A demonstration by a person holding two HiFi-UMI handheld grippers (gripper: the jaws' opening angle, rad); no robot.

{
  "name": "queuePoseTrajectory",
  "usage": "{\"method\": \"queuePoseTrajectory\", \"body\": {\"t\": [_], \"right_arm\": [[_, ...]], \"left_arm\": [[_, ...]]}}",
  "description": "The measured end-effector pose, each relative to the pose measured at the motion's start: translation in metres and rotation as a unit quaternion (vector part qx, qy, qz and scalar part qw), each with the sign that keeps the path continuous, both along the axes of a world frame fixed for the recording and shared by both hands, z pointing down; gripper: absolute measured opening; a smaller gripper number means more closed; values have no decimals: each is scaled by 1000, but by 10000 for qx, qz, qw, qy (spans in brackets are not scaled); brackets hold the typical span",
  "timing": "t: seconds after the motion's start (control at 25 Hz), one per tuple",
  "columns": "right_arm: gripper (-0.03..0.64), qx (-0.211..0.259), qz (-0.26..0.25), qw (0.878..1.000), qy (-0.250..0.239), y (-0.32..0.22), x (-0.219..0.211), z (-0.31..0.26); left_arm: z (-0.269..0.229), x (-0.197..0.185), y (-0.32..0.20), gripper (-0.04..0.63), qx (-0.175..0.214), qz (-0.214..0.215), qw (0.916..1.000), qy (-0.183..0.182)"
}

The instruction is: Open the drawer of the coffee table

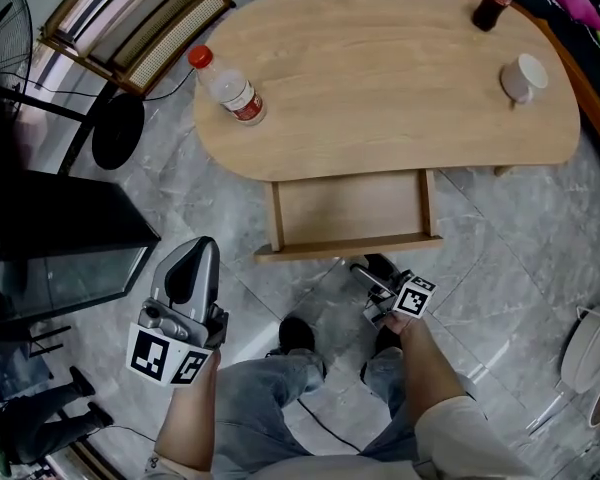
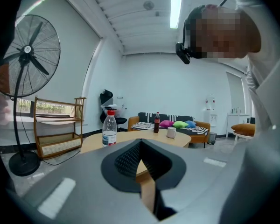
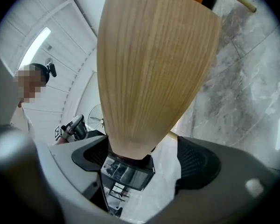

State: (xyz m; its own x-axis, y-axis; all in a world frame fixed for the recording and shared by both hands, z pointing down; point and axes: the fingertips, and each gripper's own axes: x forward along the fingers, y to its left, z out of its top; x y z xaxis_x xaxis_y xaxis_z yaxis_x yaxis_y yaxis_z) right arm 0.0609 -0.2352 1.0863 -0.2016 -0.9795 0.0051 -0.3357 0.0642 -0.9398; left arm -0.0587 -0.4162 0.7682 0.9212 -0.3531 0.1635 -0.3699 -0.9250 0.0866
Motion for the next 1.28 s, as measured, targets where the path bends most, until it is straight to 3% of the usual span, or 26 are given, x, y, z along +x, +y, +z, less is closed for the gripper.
{"method": "queuePoseTrajectory", "body": {"t": [0.12,0.24,0.4,0.64,0.84,0.92,1.08,1.2,1.28], "right_arm": [[457,-130,-363,9992,109,11,-15,-20],[457,-93,-790,9959,422,30,-27,-81],[456,374,-940,9807,1670,25,7,-235],[449,986,-604,9259,3595,-8,47,-513],[362,806,142,8731,4806,-15,66,-678],[358,803,320,8630,4978,-13,70,-726],[273,601,698,8376,5384,-4,81,-782],[182,380,1106,8089,5762,1,99,-807],[87,217,1356,7930,5936,6,114,-818]], "left_arm": [[-13,-1,1,-2,-61,-8,10000,-54],[-43,-1,2,-2,-179,-73,9997,-140],[-110,7,-1,-2,-284,-126,9995,46],[-271,9,-1,-2,-234,37,9982,546],[-387,5,2,-2,-115,153,9961,862],[-423,4,2,-2,-75,135,9949,999],[-473,9,4,-2,153,67,9927,1195],[-495,9,-7,-2,268,-61,9924,1198],[-501,5,-17,-2,275,-214,9927,1157]]}}
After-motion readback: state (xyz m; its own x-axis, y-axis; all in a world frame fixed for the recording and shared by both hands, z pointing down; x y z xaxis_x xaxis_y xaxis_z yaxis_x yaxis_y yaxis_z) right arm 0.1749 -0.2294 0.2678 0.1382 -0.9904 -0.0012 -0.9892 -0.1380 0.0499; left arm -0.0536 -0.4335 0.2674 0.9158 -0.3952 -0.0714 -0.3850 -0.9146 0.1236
